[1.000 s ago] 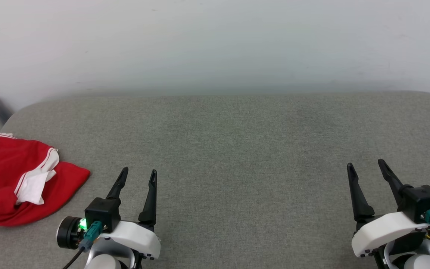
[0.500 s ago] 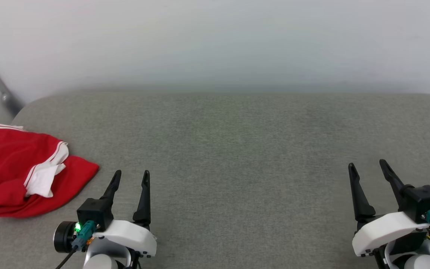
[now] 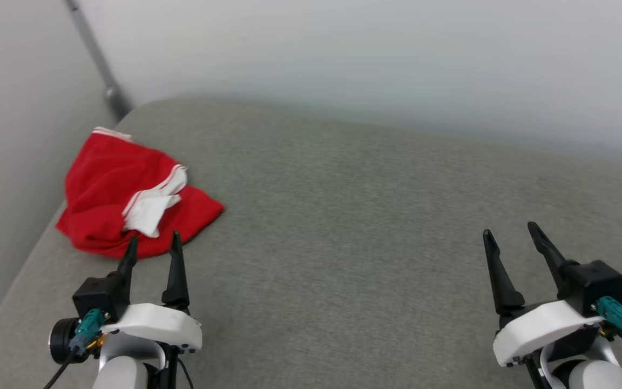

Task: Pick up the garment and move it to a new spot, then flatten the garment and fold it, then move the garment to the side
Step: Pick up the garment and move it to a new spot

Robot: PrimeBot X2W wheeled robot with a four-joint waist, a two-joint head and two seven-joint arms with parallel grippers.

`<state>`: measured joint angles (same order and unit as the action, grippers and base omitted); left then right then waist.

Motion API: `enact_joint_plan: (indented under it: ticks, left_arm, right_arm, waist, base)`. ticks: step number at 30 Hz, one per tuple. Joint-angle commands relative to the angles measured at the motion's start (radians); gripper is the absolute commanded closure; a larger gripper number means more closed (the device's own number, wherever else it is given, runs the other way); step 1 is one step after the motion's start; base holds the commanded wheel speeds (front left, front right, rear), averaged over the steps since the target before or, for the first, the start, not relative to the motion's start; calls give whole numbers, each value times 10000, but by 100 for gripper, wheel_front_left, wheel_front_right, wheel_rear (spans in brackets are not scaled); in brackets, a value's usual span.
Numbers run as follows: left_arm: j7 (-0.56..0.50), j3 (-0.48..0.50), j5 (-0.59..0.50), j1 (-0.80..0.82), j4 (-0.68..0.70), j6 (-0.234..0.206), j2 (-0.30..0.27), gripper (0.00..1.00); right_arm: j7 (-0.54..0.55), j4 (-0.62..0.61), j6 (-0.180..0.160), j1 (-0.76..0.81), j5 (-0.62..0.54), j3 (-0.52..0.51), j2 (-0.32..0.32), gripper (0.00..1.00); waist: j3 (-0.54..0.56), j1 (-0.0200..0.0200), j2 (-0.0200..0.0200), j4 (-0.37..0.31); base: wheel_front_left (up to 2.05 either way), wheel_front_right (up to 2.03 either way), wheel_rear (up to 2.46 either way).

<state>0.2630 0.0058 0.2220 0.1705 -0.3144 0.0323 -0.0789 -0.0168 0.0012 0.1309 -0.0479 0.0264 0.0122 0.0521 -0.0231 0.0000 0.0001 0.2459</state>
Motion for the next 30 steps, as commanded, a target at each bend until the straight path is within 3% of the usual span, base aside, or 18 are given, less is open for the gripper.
enact_joint_plan:
  ticks: [1,16,30]
  left_arm:
    - [27,103,26,12,9,-14,-8,0]
    - [27,549,194,-160,141,98,146,0]
    - [27,712,6,58,252,214,218,0]
  right_arm:
    - [-47,14,-3,-173,73,103,-28,0]
    - [66,-118,-3,-431,119,592,-24,0]
    - [141,-132,-3,-557,78,648,-24,0]
  waist:
    - [-67,0,-1,705]
    - [-201,0,-1,2569]
    - [-326,0,-1,2822]
  base:
    - [0,0,0]
    - [0,0,0]
    - [0,0,0]
